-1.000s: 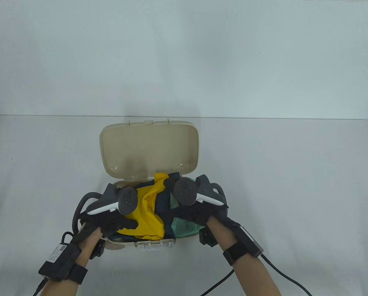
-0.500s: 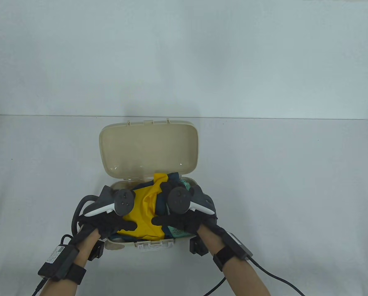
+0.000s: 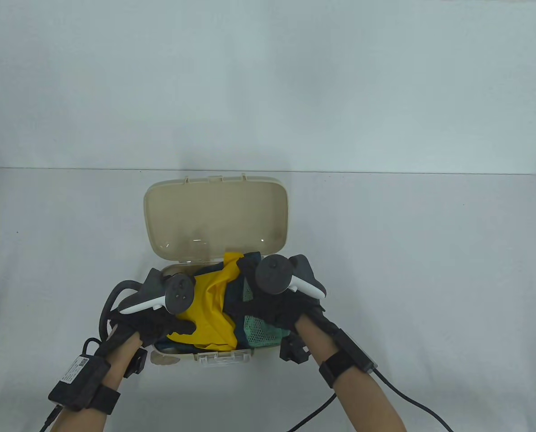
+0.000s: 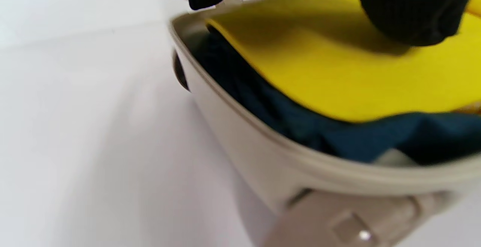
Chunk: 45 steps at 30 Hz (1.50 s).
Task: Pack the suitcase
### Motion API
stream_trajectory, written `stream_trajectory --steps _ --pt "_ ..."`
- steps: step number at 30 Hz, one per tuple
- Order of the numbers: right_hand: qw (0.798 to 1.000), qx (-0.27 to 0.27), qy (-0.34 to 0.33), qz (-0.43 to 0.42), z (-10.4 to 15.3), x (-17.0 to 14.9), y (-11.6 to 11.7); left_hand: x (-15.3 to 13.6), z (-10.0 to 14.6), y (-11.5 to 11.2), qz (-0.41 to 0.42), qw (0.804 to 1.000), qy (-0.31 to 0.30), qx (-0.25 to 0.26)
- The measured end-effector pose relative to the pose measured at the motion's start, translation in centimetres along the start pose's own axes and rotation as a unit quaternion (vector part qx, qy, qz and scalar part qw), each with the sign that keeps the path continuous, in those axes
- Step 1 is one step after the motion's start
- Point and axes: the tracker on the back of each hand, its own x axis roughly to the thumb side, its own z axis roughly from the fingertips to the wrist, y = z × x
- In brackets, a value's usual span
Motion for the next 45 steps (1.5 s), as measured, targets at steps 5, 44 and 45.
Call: stream_trajectory --steps 5,44,45 --pt "0.991 0.02 0.017 0.133 1.5 -0.2 -1.3 -0.7 0.8 0.6 -0.013 1.0 0.013 0.0" --pt "0.977 0.139 0.01 0.159 -2.1 -0.2 6.2 -0.1 -0.9 -2.3 -0.015 1.0 0.016 -0.009" --pt "0.978 0.138 0.011 0.159 -2.1 -0.2 6.1 -0.2 -0.9 -2.3 -0.012 1.0 0.017 -0.011"
